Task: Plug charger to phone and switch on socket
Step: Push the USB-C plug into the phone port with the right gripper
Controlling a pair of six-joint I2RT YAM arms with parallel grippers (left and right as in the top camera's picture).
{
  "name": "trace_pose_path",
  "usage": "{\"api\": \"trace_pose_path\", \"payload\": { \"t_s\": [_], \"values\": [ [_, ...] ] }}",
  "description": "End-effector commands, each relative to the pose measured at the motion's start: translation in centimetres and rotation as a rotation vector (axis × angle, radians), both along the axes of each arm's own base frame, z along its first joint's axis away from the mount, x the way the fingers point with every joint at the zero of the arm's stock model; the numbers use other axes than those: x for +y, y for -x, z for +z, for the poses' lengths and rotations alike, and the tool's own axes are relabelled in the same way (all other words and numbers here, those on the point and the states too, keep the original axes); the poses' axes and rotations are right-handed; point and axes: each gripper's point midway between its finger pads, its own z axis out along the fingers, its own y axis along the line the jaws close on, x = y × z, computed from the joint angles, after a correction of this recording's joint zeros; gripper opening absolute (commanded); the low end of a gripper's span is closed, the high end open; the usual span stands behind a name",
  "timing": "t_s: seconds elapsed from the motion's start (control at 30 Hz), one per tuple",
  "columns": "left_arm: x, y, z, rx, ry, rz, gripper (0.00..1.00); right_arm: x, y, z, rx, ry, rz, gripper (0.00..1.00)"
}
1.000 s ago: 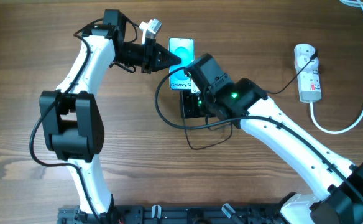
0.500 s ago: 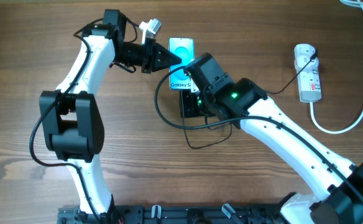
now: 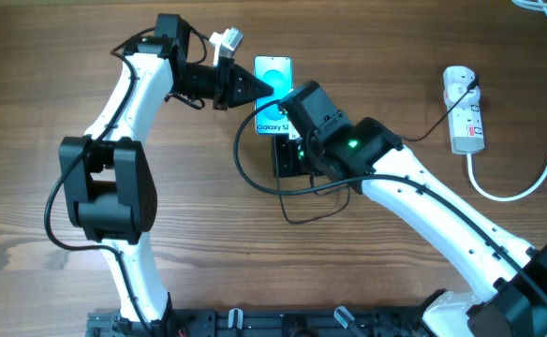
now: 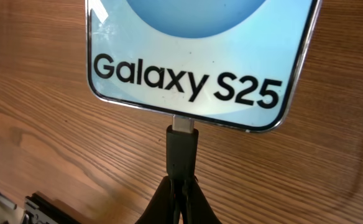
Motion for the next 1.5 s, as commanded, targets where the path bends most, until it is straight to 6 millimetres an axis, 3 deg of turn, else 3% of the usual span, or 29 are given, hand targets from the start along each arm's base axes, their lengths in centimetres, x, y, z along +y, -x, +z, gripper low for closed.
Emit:
{"api": "trace_pose_path", "payload": {
  "t_s": [0.0,0.7,0.93,1.47],
  "values": [
    [-0.2,0.5,2.4,-0.057,0.058,-0.014,0.04,0.0,-0.5,-0.4,-0.009,0.006,0.001,0.04],
    [-0.7,0.7,2.3,-0.059,0.047,-0.027,0.04,0.1,-0.3,-0.4,0.000,0.000,0.010,0.04],
    [-0.7,0.7,1.6,-0.059,0.010,-0.024,0.04,-1.1,-1.5,0.0,-0.025,0.000,0.028,0.04],
    [-1.8,1.4,1.4,-0.052,-0.001,-0.051,0.04,-0.8,-3.3,0.9,-0.108,-0.009,0.003,0.04]
  ]
}}
